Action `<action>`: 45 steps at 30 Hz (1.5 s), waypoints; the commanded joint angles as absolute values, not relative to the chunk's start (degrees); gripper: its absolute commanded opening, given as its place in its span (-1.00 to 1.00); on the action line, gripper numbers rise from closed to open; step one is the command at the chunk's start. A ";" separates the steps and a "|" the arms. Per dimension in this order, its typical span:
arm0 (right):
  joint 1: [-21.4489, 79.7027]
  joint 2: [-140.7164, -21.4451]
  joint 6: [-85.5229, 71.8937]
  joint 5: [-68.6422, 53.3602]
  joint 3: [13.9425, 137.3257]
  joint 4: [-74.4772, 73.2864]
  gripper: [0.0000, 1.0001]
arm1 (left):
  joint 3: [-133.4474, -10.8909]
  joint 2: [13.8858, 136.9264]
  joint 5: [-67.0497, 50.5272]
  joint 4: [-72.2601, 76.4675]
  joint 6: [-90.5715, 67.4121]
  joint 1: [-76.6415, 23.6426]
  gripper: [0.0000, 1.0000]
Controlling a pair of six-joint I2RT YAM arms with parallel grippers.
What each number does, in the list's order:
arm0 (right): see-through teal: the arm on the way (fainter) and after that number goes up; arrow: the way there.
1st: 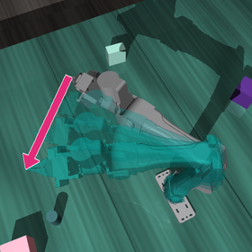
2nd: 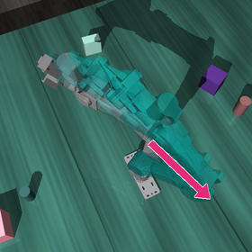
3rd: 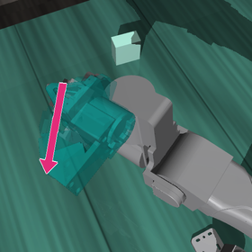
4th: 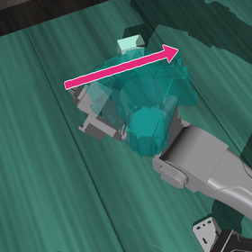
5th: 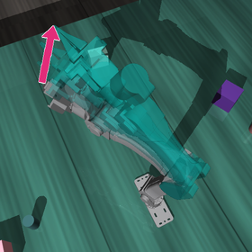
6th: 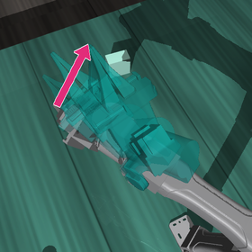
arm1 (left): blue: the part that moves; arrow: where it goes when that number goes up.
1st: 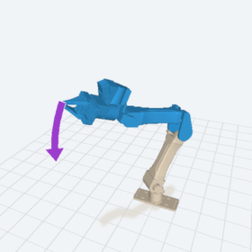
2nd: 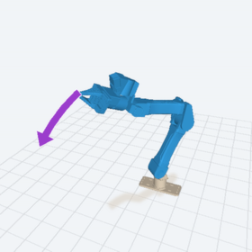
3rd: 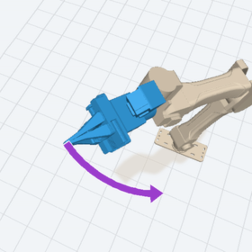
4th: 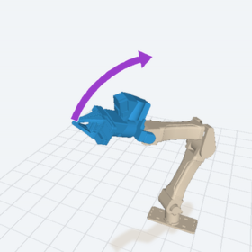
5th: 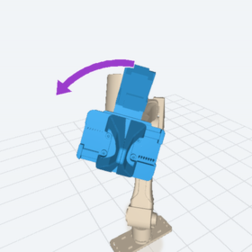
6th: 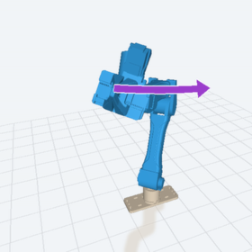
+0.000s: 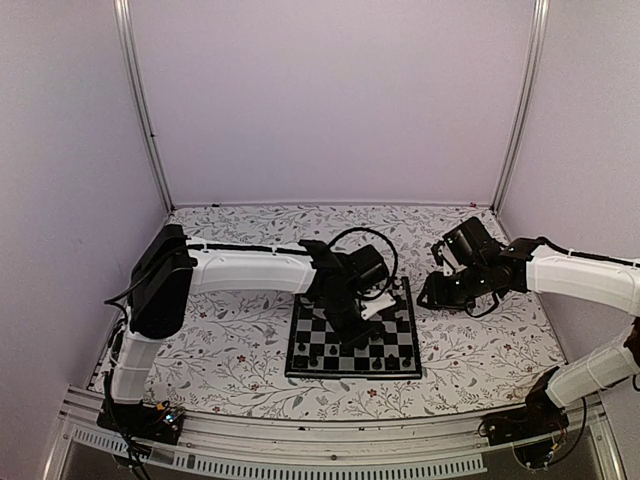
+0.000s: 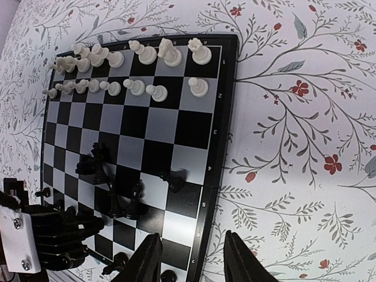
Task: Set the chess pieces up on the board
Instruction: Place the chess piece on the chessboard, then pick up the chess piece from the chessboard.
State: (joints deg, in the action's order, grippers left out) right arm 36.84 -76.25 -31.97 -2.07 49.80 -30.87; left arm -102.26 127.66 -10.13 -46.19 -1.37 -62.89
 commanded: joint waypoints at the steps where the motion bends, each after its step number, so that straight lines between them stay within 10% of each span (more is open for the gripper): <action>1: 36.65 -75.09 -33.02 -1.76 48.62 -30.51 -0.23 | -102.74 128.45 -11.19 -46.44 -1.46 -63.46 -0.83; 45: 36.64 -75.59 -34.19 -3.43 47.82 -29.19 -0.23 | -105.95 127.12 -8.92 -46.88 -3.58 -54.58 -0.36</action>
State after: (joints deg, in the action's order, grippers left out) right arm 36.80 -76.20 -33.69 -3.36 48.31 -30.26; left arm -103.48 125.12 -7.25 -46.63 -3.27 -54.30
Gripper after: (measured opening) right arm 0.384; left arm 0.318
